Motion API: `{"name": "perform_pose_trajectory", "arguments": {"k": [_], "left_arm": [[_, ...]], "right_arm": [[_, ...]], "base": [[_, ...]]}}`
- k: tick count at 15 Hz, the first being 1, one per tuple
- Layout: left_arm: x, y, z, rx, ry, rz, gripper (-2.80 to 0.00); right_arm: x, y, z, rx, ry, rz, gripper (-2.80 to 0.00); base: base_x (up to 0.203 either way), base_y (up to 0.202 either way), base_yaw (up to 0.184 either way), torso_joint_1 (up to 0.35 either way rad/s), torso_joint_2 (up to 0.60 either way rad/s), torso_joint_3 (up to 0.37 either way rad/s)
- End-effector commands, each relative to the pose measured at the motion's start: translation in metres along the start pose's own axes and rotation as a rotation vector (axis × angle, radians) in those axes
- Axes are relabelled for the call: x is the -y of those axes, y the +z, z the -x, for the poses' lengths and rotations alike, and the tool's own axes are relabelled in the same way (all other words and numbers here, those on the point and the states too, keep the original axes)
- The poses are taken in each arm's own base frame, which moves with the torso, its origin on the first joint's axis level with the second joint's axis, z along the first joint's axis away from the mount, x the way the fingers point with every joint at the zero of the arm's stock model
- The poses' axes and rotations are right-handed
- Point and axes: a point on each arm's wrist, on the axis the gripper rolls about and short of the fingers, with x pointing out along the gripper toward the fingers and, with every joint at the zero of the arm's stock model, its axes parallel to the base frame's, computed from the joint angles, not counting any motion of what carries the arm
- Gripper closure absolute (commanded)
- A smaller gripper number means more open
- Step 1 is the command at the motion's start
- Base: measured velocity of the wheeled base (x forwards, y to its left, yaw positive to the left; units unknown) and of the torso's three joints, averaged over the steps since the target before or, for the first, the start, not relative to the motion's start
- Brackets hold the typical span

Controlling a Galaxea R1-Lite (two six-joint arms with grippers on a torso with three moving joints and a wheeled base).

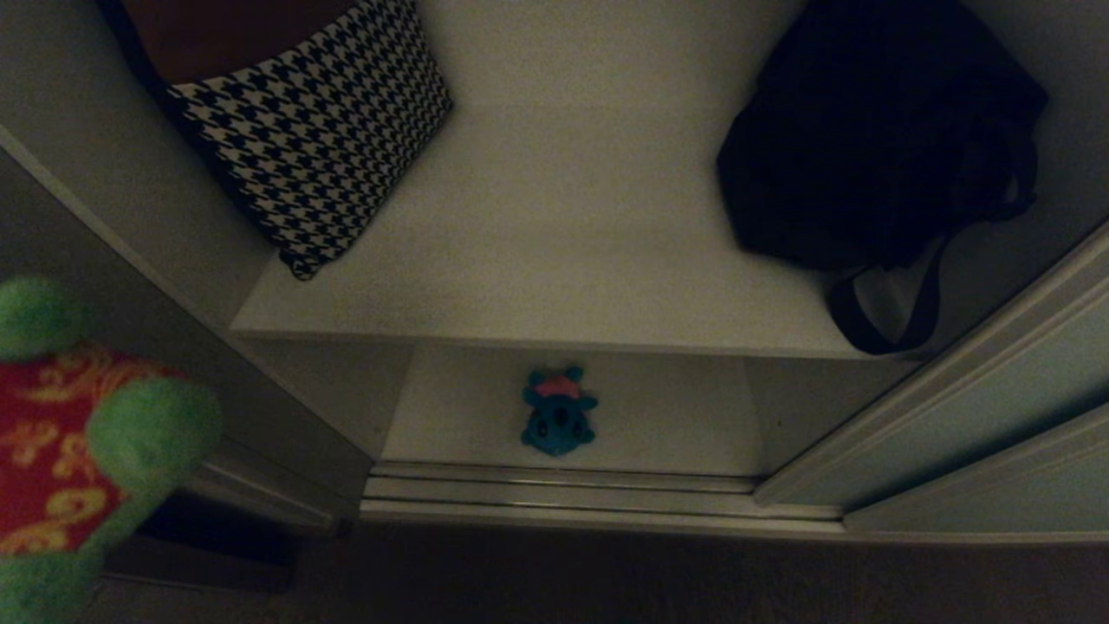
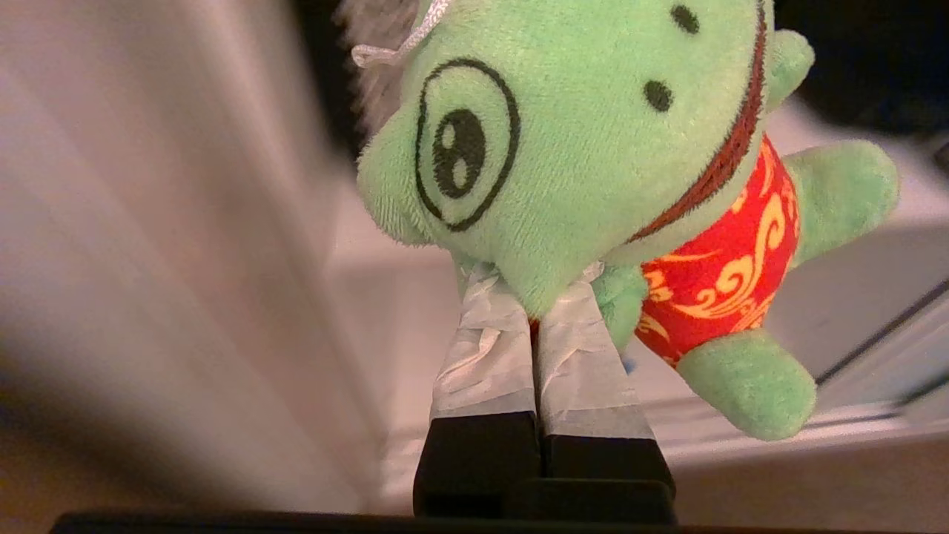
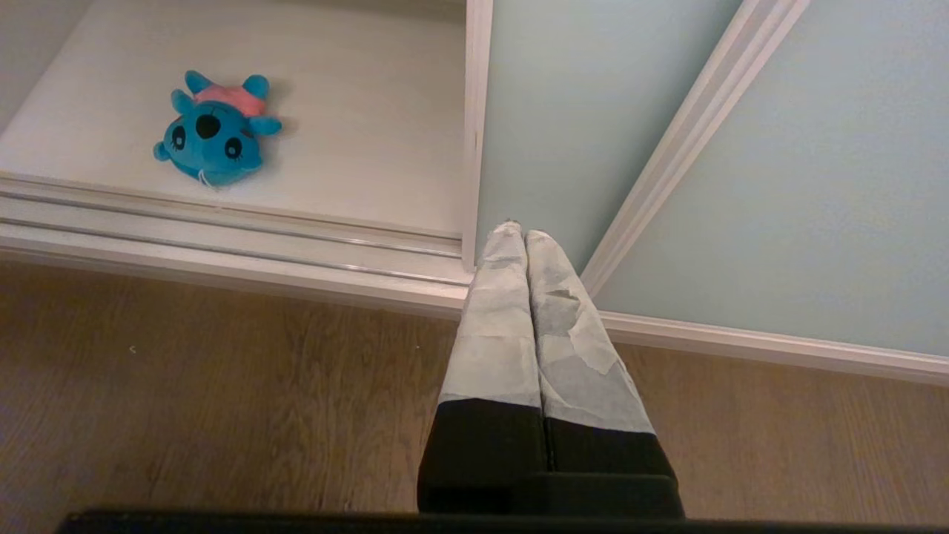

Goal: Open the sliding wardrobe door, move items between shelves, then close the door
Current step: Place the green doll on the higher shelf

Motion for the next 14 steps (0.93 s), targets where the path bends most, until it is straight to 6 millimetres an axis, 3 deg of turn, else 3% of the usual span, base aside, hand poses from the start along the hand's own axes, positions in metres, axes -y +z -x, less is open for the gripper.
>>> {"name": "perform_pose_trajectory", "arguments": {"k": [1,3,5,9,14], "left_arm": [[-0.016,0.02,-0.075,-0.135,-0.045,0.046,0.0],[-0.026,0.039,-0.138,-0.16,-0.116,0.079,0.0],[-0.029,0.037,-0.206,-0.21,-0.191,0.118,0.0],[-0.018,-0.004,-0.319,-0.318,-0.27,0.173,0.0],[0.007,-0.072,-0.42,-0.387,-0.211,0.206,0.0]], "right_arm": [[0.0,0.0,0.0,0.003,0.001,0.001,0.0],[0.0,0.0,0.0,0.003,0.002,0.001,0.0],[0.0,0.0,0.0,0.003,0.001,0.001,0.0],[0.0,0.0,0.0,0.004,0.001,0.001,0.0],[0.0,0.0,0.0,0.002,0.0,0.001,0.0]], "base": [[0.0,0.0,0.0,0.0,0.0,0.0],[0.0,0.0,0.0,0.0,0.0,0.0],[0.0,0.0,0.0,0.0,0.0,0.0],[0.0,0.0,0.0,0.0,0.0,0.0],[0.0,0.0,0.0,0.0,0.0,0.0]]}}
